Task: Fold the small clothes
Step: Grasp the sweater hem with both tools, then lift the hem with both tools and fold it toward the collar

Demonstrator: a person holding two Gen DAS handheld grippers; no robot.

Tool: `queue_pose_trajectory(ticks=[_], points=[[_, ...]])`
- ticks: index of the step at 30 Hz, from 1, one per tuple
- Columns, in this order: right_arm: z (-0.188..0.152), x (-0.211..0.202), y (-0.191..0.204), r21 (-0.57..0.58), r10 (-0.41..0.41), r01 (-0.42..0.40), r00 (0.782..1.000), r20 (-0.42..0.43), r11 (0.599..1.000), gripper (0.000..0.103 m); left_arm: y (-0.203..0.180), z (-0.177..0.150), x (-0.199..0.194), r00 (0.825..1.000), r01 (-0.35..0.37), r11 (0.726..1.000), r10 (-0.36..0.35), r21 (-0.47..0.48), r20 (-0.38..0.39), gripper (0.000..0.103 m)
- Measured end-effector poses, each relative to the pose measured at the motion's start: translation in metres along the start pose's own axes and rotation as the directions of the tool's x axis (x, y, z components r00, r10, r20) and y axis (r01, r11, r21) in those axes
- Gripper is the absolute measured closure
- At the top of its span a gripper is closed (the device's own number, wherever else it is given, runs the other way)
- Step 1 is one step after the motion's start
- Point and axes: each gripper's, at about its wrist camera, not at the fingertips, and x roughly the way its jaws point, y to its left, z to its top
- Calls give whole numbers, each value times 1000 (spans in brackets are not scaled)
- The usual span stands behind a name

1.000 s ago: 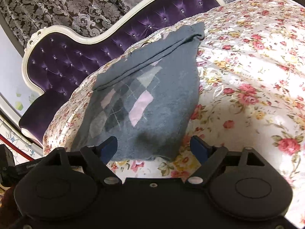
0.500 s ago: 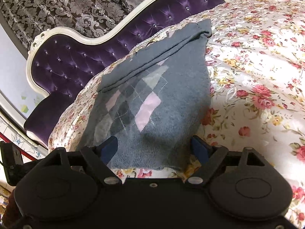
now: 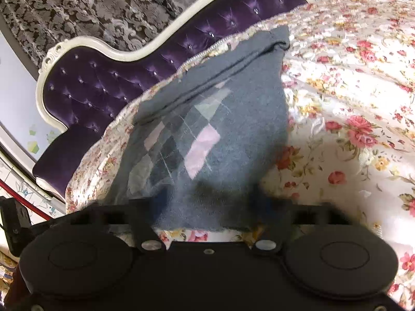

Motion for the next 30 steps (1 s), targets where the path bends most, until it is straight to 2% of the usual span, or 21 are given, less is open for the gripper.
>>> queue_pose_trajectory(ticks=[1,8,16,25,30], points=[[-1,3,-2,15,-11,11,1000,-19,1000,88,3,1,-1,1000,25,1000,-25,-12,-2,97],[2,-9,3,-2,-6,6,1000,3,1000,89,7,17,-26,994,101,994,-99,-52,43,97],[42,-38,12,17,75,-77,992,106,997,89,0,66,-47,975,189,981,-181,-52,126,97],[101,-29,28,-24,162,-160,973,167,987,89,2,139,-30,947,272,961,-257,-54,195,97],[144,-7,36,-72,191,-180,960,204,981,89,10,187,1,943,250,967,-232,-47,240,97]])
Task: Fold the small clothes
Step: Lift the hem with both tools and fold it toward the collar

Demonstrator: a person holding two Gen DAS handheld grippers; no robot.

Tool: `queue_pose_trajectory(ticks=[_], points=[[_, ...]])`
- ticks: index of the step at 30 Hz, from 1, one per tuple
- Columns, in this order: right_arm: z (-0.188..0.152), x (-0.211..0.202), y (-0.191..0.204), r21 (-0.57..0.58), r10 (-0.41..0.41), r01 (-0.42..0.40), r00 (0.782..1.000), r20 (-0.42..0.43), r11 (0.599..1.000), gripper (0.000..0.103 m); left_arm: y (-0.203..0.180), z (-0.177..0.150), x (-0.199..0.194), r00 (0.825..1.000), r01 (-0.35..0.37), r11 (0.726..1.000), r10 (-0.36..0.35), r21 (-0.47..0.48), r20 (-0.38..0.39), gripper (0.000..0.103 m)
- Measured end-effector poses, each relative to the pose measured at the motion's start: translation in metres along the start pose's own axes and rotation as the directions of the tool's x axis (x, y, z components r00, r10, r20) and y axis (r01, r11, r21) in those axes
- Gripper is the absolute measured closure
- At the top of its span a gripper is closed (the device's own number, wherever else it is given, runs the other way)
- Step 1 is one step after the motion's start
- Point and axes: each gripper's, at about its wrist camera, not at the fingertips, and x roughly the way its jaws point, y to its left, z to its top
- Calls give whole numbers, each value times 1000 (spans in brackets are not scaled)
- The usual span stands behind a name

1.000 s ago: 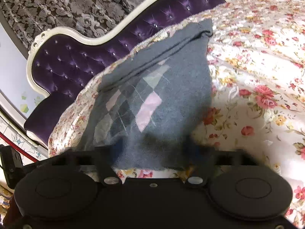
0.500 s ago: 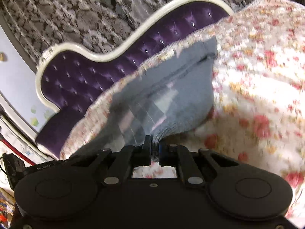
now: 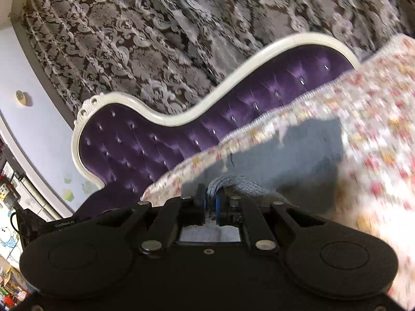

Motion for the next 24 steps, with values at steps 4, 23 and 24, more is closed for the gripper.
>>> queue_pose_trajectory(ticks=[4,23,24], points=[[28,35,-12,-16,3,-3,1000,31,1000,89,7,25,39,1000,-22,1000,22,3,9,97],[72,230,-118,-10,-221,221,973,-68,975,89,84,37,228,963,-218,976,219,23,-158,96],[70,234,-121,-11,-230,230,970,-76,973,89,87,36,233,961,-225,974,225,20,-163,95]])
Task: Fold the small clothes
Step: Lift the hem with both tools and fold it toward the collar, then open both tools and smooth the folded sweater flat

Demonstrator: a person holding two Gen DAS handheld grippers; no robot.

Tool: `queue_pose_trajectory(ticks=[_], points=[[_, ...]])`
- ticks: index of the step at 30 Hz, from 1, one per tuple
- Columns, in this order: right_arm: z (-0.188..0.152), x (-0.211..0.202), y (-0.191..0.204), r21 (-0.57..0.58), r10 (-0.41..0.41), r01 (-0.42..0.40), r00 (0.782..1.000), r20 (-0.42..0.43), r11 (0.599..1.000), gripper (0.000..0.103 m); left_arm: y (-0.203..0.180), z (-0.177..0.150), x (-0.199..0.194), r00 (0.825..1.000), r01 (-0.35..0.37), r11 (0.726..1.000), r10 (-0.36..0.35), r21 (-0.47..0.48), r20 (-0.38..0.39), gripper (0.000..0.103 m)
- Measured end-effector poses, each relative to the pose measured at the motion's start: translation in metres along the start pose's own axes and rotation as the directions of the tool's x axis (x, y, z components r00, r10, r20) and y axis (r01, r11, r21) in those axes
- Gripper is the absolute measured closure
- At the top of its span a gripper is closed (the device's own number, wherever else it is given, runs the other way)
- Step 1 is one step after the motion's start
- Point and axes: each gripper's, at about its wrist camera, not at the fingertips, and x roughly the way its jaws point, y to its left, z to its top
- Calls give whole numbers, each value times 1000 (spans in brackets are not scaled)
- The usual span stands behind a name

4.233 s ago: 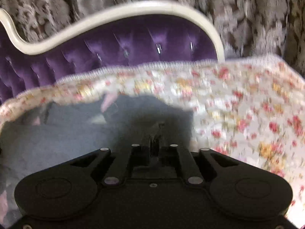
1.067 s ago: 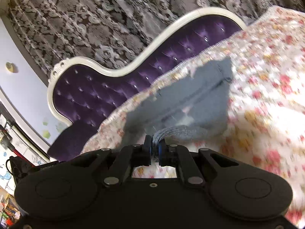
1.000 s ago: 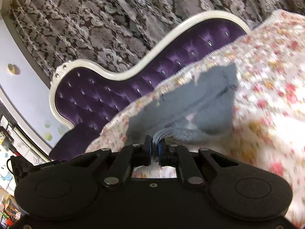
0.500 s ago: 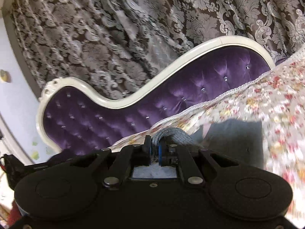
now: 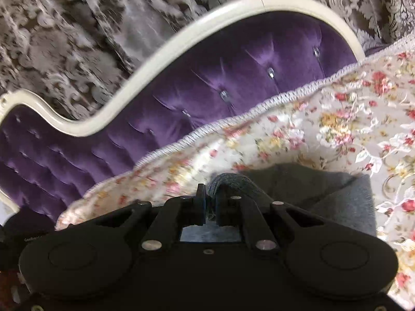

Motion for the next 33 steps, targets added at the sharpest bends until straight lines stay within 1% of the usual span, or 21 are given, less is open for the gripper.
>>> queue_pose_trajectory(ticks=[1,2,3,4,6,7,8,9,10,12,13,15,18,20,22,24,26,27,29,31,33], points=[[0,4,-1,1,-9,9,1000,-7,1000,89,1,0,4,1000,-6,1000,6,-6,0,94],[0,8,-2,3,-18,18,1000,-11,1000,89,2,1,7,1000,-12,1000,12,-11,-2,91],[-1,10,-4,2,-27,27,1000,-15,1000,89,4,2,10,1000,-8,1000,8,-18,-4,79],[-3,11,-5,2,-36,36,999,-19,999,87,7,3,13,1000,1,1000,-1,-28,-5,73],[-3,19,-7,3,-53,53,998,-24,999,82,10,6,13,1000,3,999,-2,-49,16,65],[-4,19,-9,5,-63,63,998,-21,998,81,11,8,10,999,-10,999,12,-52,32,62],[-3,22,-10,8,-69,69,998,-14,998,81,9,11,6,998,-33,998,36,-47,49,57],[-3,20,-10,8,-71,71,997,-5,997,69,7,13,1,996,-51,998,53,-35,70,54],[-3,18,-10,3,-79,79,997,9,997,54,5,14,-6,994,-60,998,62,-16,91,53],[-1,11,-6,-19,-95,96,995,43,995,45,-3,16,-18,989,-93,995,89,32,115,50],[0,6,-3,-35,-97,99,993,61,994,45,-8,15,-23,987,-108,993,101,51,126,49],[1,-5,8,-80,-101,109,991,90,991,45,-18,12,-33,985,-109,990,96,92,140,45],[-2,-17,29,-148,-75,90,992,101,985,45,-38,-3,-36,990,-105,977,85,187,112,43],[-11,-18,46,-203,-57,70,996,69,977,40,-48,-17,-33,994,-101,963,86,249,73,43],[-24,-16,62,-279,-59,66,998,33,958,39,-51,-32,-30,993,-116,948,106,296,50,43],[-39,-10,74,-364,-92,86,996,3,928,39,-48,-45,-26,989,-147,935,144,322,34,43],[-51,-5,74,-411,-125,106,992,-20,905,39,-37,-53,-21,981,-190,924,195,332,17,43],[-54,-3,70,-417,-160,134,987,-29,899,39,-31,-56,-22,979,-200,918,203,344,26,41],[-57,2,53,-400,-235,202,971,-35,894,39,-24,-61,-23,981,-191,908,186,373,51,39],[-54,-2,36,-351,-224,206,975,-10,914,42,-23,-59,-23,981,-191,919,188,346,42,39],[-48,-4,31,-321,-238,222,971,-11,921,43,-28,-57,-20,978,-205,918,207,340,31,38]])
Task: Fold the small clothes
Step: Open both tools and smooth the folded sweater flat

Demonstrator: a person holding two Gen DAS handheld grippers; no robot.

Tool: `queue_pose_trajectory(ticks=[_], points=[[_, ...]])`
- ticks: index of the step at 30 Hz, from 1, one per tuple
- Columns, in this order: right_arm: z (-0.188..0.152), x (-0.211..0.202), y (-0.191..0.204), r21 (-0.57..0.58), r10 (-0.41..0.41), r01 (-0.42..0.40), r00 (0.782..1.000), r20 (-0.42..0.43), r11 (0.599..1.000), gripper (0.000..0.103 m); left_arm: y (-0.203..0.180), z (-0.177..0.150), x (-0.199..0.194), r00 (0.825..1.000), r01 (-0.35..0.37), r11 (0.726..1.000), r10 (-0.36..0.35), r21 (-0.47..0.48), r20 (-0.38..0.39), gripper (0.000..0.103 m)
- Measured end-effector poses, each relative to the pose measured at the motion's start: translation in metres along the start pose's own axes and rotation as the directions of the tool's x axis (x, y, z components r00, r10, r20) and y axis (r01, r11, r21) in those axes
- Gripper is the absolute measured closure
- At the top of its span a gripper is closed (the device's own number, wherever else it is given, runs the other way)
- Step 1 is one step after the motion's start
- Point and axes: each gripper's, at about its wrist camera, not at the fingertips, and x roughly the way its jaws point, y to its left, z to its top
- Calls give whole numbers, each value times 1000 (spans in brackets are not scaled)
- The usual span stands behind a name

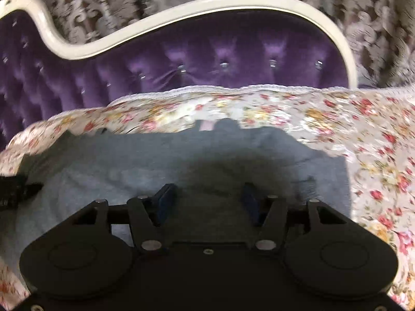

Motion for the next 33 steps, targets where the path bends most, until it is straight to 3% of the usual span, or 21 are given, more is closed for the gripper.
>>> queue_pose_trajectory(ticks=[3,9,12,16,21,30,33], points=[[4,-3,8,-19,-18,18,1000,0,1000,42,-7,-2,0,1000,-28,1000,28,9,6,37],[-17,-41,35,-76,29,-26,999,44,997,37,-9,-5,0,999,-38,999,38,4,1,37],[-37,-45,47,-143,-17,18,1000,9,990,32,-8,-2,2,999,-36,999,36,8,-20,36],[-54,-50,50,-169,-53,57,998,25,984,26,-9,-1,4,998,-44,999,45,19,-38,36],[-54,-45,49,-163,-64,62,998,-4,985,1,-13,2,8,996,-67,997,68,28,-65,34],[-64,-49,45,-144,-34,39,999,36,989,1,-13,4,10,993,-69,997,72,29,-94,34],[-59,-50,41,-146,12,-11,1000,3,989,0,-13,4,10,993,-72,997,75,31,-96,34]])
